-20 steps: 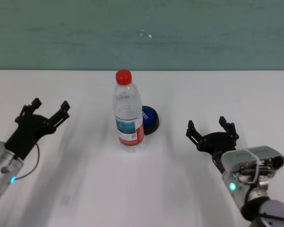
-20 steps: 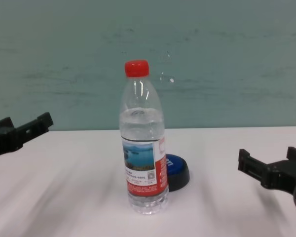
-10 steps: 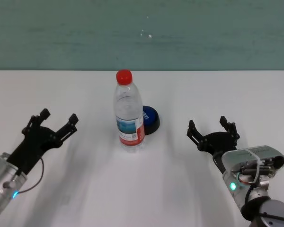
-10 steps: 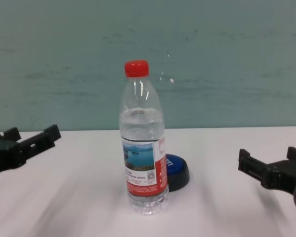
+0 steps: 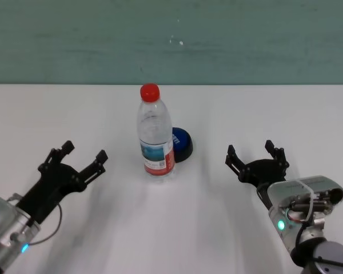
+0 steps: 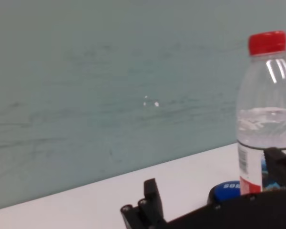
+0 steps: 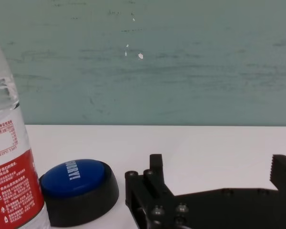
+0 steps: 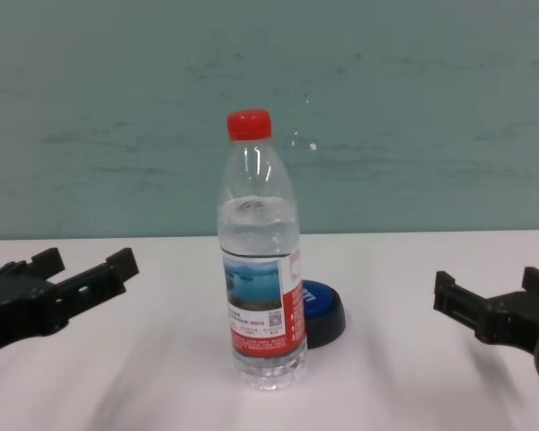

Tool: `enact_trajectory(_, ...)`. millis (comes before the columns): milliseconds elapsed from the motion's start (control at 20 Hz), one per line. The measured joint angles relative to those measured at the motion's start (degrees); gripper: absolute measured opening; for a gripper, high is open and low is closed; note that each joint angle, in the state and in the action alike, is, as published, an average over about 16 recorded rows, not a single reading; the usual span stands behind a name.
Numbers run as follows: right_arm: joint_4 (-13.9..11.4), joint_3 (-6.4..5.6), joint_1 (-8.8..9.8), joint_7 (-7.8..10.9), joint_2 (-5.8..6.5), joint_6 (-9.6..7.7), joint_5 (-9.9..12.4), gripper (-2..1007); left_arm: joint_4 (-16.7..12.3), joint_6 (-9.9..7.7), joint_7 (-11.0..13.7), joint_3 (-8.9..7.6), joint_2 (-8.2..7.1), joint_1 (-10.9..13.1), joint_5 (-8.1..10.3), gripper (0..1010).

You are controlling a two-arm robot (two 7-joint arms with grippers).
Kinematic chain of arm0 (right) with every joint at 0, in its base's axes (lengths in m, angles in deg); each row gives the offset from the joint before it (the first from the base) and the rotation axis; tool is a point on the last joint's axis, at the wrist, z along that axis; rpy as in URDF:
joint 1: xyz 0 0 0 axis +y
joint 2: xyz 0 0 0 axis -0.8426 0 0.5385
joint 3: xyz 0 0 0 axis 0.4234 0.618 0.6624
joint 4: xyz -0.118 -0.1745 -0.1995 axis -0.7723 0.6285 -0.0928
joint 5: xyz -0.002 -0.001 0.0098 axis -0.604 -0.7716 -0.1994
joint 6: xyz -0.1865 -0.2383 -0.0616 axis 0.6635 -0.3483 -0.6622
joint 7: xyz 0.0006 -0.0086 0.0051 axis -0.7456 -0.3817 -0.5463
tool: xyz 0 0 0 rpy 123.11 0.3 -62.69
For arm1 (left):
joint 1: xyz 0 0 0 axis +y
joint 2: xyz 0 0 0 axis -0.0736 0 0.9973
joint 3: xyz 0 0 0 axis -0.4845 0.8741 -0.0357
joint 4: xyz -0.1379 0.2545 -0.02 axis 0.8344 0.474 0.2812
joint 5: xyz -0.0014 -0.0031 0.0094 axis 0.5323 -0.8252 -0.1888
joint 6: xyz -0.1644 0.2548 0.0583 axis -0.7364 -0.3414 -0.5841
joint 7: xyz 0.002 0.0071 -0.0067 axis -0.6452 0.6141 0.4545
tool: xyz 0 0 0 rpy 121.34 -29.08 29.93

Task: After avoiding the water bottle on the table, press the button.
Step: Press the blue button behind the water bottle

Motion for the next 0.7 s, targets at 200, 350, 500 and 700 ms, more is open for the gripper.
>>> enact_trajectory(200,0.0,0.0,0.0,0.0,0.01,0.0,0.0,1004,-0.58,0.48,0.17,0.64,-0.34,0.75,-0.2,1010)
enact_trajectory(350,0.0,0.0,0.0,0.0,0.01,0.0,0.0,1004,-0.82,0.83,0.1,1.02,-0.46,1.14,-0.48,1010)
enact_trajectory(500,0.0,0.0,0.0,0.0,0.01,0.0,0.0,1004,-0.92,1.07,-0.05,1.25,-0.5,1.37,-0.75,1010)
enact_trajectory(700,-0.09,-0.04,0.03,0.12,-0.01,-0.12,-0.08,1004,-0.91,1.25,-0.29,1.41,-0.48,1.51,-1.07,1010)
